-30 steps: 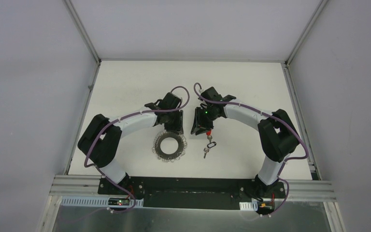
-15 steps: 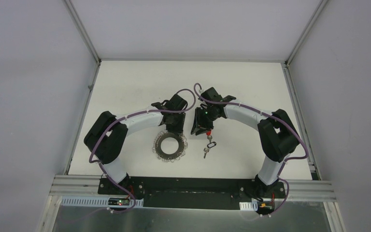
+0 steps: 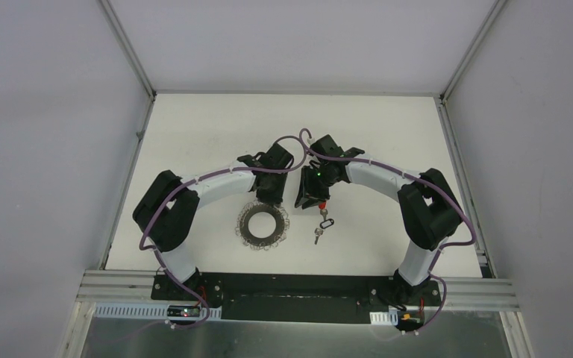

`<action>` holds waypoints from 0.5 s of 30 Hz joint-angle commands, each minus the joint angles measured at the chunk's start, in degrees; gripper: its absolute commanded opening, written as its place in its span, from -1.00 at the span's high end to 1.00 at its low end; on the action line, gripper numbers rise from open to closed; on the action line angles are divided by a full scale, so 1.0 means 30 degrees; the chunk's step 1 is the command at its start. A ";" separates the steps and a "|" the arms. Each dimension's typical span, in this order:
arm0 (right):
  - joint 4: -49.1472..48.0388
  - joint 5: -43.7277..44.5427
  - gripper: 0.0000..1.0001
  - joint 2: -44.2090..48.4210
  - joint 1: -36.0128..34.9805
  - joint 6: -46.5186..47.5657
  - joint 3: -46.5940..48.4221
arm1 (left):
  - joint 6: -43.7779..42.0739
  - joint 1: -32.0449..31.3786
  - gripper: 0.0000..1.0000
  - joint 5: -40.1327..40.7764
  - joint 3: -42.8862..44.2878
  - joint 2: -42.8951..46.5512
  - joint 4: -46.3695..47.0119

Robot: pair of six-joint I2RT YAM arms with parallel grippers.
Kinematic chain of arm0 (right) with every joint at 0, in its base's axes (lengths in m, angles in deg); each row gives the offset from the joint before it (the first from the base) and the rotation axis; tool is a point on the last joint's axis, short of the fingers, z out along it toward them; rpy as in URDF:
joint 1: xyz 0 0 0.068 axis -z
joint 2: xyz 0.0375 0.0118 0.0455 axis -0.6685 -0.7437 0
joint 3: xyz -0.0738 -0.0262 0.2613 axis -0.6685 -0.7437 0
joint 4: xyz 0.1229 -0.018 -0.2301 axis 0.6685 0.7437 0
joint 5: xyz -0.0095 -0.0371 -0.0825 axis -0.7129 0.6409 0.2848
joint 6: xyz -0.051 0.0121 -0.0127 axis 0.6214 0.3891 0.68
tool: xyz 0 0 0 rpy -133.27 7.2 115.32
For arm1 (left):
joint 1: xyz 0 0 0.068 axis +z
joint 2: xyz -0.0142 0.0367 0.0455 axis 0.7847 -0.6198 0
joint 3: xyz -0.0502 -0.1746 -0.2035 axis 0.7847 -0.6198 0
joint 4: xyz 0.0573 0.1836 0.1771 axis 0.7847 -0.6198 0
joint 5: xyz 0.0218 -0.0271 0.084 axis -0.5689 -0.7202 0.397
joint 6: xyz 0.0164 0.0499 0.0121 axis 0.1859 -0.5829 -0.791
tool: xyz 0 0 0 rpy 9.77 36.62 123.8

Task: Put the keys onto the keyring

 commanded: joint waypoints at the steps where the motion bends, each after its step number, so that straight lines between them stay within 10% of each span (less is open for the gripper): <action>1: -0.0512 -0.0319 0.36 0.1016 -0.0022 0.0095 -0.0077 | -0.0253 -0.0410 0.43 0.0800 0.0651 0.0372 -0.0258; 15: -0.0596 -0.0282 0.35 0.1106 -0.0026 0.0099 -0.0286 | -0.0468 -0.1061 0.44 0.1163 0.1066 -0.0124 -0.0358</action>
